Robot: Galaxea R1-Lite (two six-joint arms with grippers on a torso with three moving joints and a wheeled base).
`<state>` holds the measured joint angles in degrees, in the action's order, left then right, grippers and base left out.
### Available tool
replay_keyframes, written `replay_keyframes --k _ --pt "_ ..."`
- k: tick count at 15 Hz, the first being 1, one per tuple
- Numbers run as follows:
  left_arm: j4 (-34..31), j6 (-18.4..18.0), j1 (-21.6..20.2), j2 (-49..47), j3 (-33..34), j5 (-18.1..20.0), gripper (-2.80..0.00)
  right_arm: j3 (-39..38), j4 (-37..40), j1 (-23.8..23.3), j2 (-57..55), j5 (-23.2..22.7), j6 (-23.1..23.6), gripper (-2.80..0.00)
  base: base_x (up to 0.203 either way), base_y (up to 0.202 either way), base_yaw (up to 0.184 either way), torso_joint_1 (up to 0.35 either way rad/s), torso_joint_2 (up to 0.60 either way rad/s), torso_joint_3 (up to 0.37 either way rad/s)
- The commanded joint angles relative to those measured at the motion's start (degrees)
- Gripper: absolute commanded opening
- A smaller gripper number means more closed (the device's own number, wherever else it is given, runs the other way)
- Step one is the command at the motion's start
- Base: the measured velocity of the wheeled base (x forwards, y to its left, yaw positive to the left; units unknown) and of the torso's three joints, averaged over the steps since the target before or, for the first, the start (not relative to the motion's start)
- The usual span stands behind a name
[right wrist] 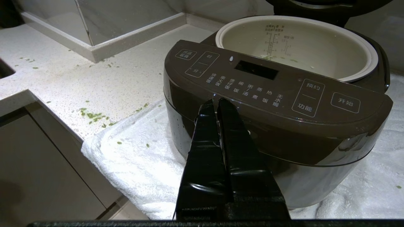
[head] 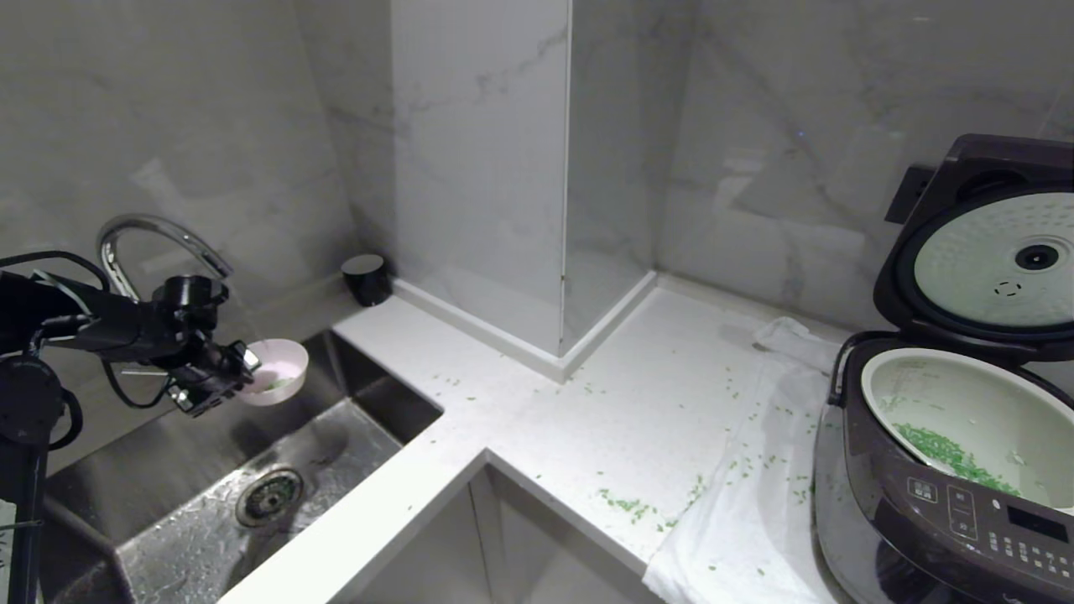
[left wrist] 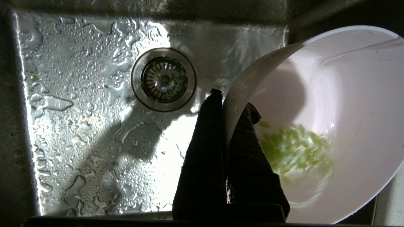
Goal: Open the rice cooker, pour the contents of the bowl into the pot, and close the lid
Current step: Fill a bowl with water from the tap
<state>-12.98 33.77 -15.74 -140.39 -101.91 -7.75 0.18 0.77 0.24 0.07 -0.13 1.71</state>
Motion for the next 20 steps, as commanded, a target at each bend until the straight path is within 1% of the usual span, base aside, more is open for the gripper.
replay_keyframes --k 1,3,4,5,7,8,13,20 --pt "0.0 0.2 0.4 -0.2 -0.4 -0.1 -2.8 0.0 0.0 0.0 -0.1 0.0 0.1 -2.8 0.0 0.0 0.0 0.0 0.0 0.0" --pt "-0.1 0.4 0.5 -1.0 -1.5 0.0 -2.8 0.0 0.0 0.0 -0.1 0.0 0.1 -2.8 0.0 0.0 0.0 0.0 0.0 0.0" --pt "-0.1 0.4 1.3 -1.2 -0.4 -0.1 -2.8 0.0 0.0 0.0 -0.1 0.0 0.1 -2.8 0.0 0.0 0.0 0.0 0.0 0.0" --pt "0.0 0.4 1.4 -1.3 -0.6 -0.1 -2.8 0.0 0.0 0.0 -0.1 0.0 0.1 -2.8 0.0 0.0 0.0 0.0 0.0 0.0" --pt "-0.1 0.9 0.7 -1.9 -3.0 -0.1 -2.8 0.0 0.0 0.0 -0.1 0.0 0.1 -2.8 0.0 0.0 0.0 0.0 0.0 0.0" --pt "-0.3 1.2 0.8 -2.0 -2.4 -0.1 -2.8 0.0 0.0 0.0 -0.1 0.0 0.1 -2.8 0.0 0.0 0.0 0.0 0.0 0.0" --pt "-0.2 1.3 0.1 -2.0 -3.6 0.0 -2.8 0.0 0.0 0.0 -0.1 0.0 0.1 -2.8 0.0 0.0 0.0 0.0 0.0 0.0" --pt "-0.3 1.7 0.1 -2.2 -3.5 0.0 -2.8 0.0 0.0 0.0 -0.1 0.0 0.1 -2.8 0.0 0.0 0.0 0.0 0.0 0.0"
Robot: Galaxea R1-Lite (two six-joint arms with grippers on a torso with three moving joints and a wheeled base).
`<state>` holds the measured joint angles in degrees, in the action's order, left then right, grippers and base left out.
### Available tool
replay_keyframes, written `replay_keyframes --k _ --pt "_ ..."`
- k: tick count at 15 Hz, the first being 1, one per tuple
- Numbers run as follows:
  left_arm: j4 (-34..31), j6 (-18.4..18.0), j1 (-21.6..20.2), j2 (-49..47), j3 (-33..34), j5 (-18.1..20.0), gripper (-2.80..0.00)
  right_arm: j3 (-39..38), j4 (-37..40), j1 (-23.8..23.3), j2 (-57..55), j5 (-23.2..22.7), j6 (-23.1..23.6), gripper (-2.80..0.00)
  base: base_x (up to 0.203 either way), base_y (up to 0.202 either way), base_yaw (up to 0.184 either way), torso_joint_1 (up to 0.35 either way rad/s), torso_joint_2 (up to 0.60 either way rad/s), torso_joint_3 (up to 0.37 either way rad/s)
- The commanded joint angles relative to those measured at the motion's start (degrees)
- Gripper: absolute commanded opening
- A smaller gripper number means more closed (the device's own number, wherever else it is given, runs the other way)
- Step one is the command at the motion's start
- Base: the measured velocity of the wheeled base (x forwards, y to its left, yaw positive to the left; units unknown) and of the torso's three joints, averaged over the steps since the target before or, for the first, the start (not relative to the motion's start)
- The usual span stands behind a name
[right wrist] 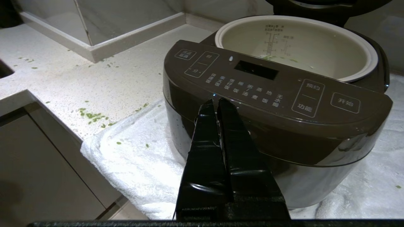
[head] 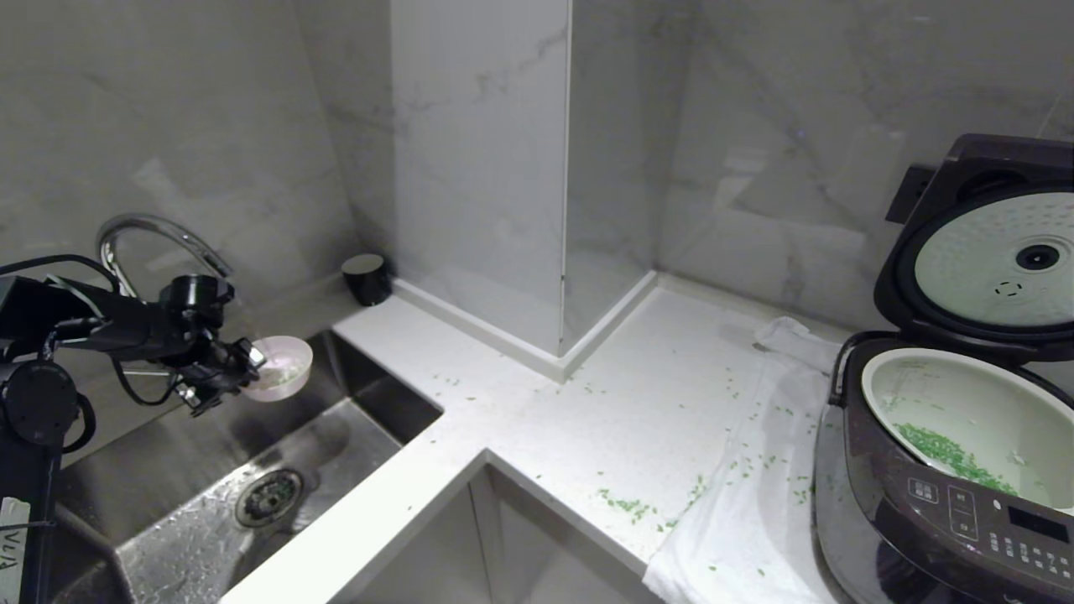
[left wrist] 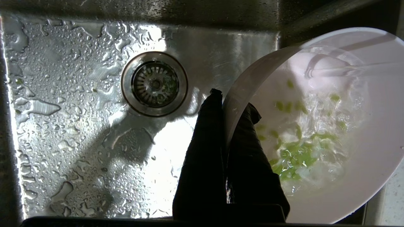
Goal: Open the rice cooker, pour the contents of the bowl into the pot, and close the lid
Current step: Fill a bowl with water from the tap
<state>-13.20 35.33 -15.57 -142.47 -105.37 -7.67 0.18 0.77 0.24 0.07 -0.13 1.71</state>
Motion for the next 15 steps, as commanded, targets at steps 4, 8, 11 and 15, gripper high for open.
replay_keyframes --k 4,8,11,15 --pt "-0.1 1.0 -0.1 -0.2 0.3 -0.1 -2.8 0.0 0.0 0.0 -0.1 0.0 0.1 -2.8 0.0 0.0 0.0 0.0 0.0 0.0" --pt "-0.1 1.8 0.3 0.4 1.4 0.0 -2.8 0.0 0.0 0.0 -0.1 0.0 0.1 -2.8 0.0 0.0 0.0 0.0 0.0 0.0" --pt "-0.2 1.9 0.5 0.2 1.8 0.1 -2.8 0.0 0.0 0.0 -0.1 0.0 0.1 -2.8 0.0 0.0 0.0 0.0 0.0 0.0" --pt "-0.1 3.2 3.9 3.3 7.5 1.8 -2.8 0.0 0.0 0.0 -0.1 0.0 0.1 -2.8 0.0 0.0 0.0 0.0 0.0 0.0"
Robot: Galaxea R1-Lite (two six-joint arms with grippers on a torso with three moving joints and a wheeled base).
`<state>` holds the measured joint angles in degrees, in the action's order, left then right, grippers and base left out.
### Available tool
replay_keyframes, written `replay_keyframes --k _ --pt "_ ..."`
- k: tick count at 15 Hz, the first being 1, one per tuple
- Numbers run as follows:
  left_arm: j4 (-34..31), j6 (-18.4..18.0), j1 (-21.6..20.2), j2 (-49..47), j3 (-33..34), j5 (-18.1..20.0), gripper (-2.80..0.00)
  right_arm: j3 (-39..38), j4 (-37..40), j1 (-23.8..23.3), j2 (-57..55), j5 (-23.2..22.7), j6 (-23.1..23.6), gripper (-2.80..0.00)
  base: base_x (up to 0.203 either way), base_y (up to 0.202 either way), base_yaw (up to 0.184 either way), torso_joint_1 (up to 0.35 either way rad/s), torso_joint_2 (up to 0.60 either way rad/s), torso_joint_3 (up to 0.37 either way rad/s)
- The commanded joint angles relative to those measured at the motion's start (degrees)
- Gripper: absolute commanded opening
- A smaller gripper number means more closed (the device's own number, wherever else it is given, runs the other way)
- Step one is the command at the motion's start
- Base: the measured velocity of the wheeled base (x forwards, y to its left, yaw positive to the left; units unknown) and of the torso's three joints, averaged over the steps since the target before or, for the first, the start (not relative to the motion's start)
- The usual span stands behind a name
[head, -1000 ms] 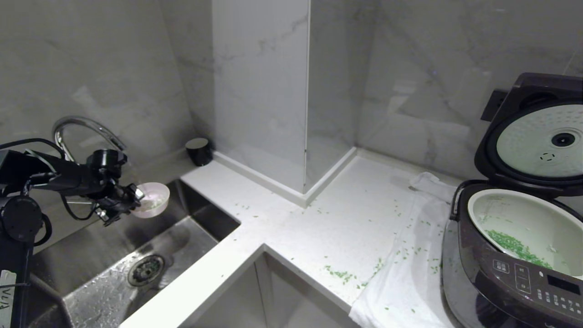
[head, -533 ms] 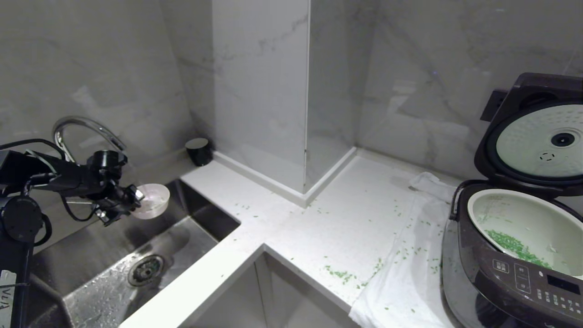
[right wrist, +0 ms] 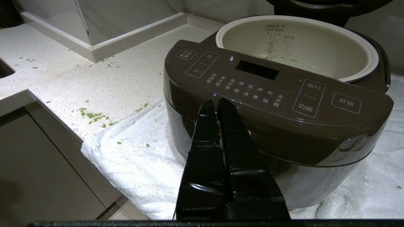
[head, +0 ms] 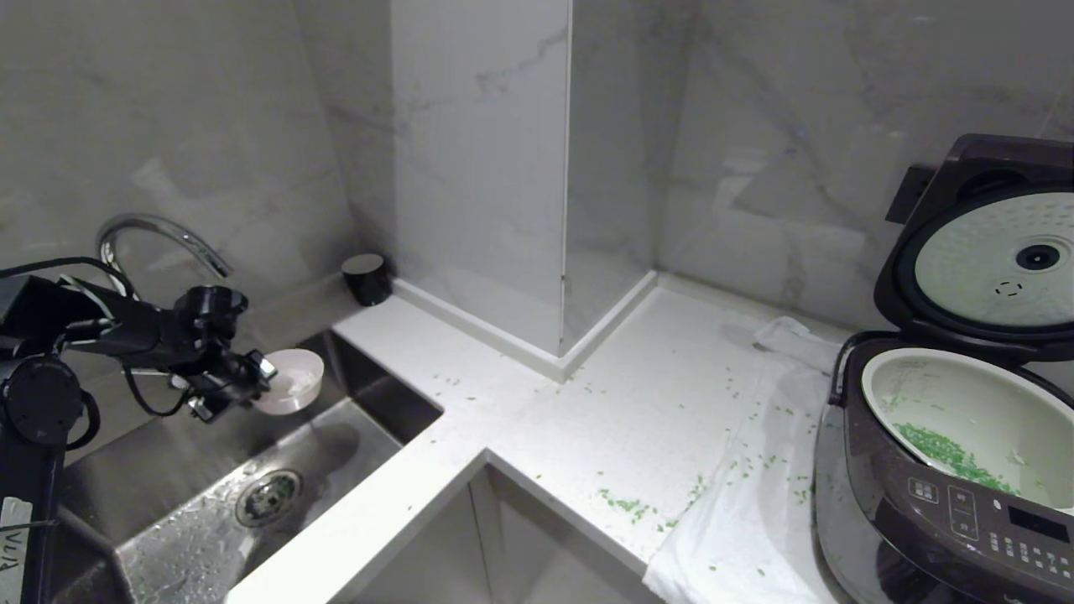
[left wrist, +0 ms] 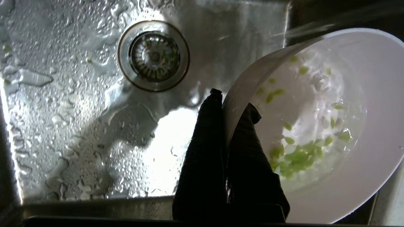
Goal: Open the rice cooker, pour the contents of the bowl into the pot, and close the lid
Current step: Fill a bowl with water from the tap
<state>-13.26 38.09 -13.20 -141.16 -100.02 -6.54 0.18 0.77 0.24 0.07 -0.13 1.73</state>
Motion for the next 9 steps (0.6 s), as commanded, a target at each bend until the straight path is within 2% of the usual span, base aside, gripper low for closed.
replay_keyframes --k 1,9 --pt "0.0 1.1 2.5 2.9 3.2 1.2 -2.8 0.0 0.0 0.0 -0.1 0.0 0.0 -2.8 0.0 0.0 0.0 0.0 0.0 0.0" --pt "0.1 4.1 9.2 7.3 9.0 1.4 -2.8 0.0 0.0 0.0 -0.1 0.0 0.0 -2.8 0.0 0.0 0.0 0.0 0.0 0.0"
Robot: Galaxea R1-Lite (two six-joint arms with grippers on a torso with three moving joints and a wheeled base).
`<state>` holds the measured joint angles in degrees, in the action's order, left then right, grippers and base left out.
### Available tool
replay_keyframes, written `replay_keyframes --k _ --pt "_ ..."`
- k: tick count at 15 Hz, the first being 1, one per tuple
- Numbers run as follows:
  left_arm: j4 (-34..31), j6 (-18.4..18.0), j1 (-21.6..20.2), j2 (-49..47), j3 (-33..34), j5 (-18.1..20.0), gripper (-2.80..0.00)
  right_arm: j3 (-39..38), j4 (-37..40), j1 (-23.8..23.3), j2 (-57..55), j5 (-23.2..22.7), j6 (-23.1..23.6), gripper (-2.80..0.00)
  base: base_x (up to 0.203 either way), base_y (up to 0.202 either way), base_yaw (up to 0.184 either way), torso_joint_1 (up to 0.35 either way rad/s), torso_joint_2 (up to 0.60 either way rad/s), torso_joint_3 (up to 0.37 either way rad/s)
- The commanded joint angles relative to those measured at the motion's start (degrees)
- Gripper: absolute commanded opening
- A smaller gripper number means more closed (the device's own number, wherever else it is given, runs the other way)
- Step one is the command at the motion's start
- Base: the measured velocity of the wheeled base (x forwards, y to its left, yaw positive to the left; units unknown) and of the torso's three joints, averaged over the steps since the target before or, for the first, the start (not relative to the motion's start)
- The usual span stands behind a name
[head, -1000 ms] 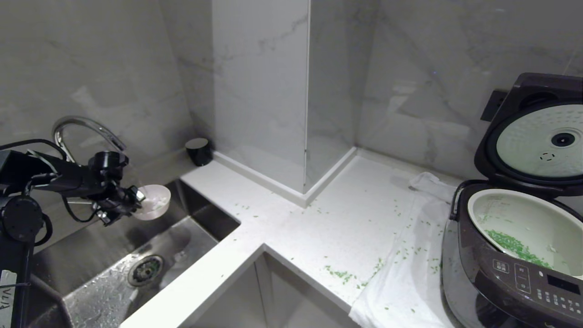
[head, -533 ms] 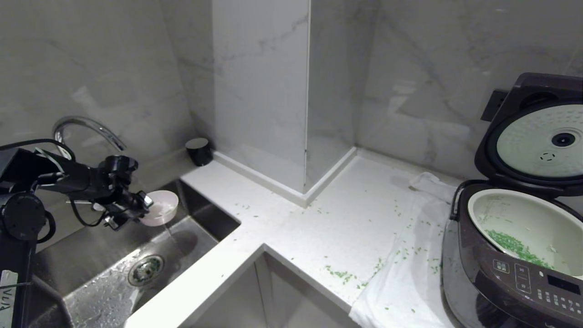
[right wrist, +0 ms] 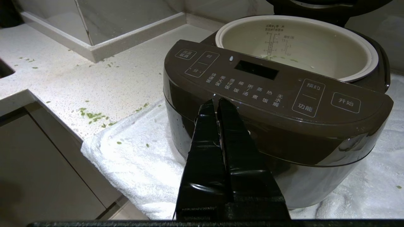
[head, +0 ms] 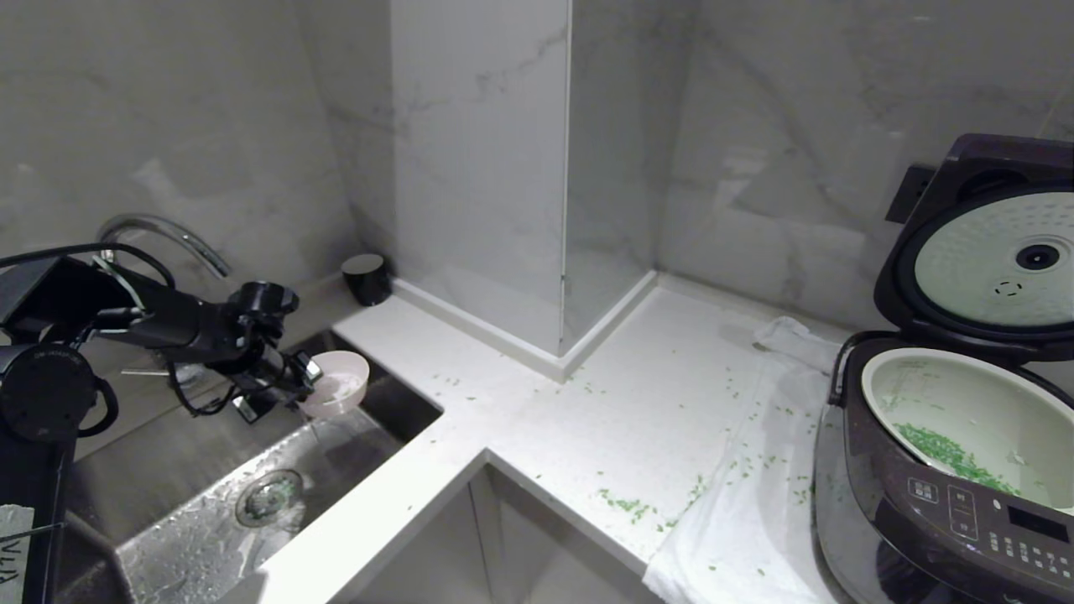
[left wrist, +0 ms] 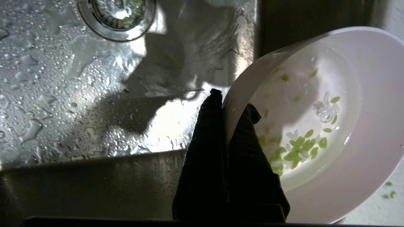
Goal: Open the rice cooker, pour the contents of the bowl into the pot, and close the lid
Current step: Fill a bowl with water from the tap
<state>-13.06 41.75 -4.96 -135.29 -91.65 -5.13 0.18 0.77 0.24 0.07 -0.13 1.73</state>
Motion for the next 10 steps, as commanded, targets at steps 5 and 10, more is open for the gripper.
replay_keyframes --k 5,10 --pt "0.0 0.1 -2.3 -0.5 -1.9 -0.2 -2.8 0.0 0.0 0.0 -0.1 0.0 0.0 -2.8 0.0 0.0 0.0 0.0 0.0 0.0" --pt "0.0 -1.2 -6.6 -3.1 -6.5 -0.5 -2.8 0.0 0.0 0.0 -0.1 0.0 0.0 -2.8 0.0 0.0 0.0 0.0 0.0 0.0"
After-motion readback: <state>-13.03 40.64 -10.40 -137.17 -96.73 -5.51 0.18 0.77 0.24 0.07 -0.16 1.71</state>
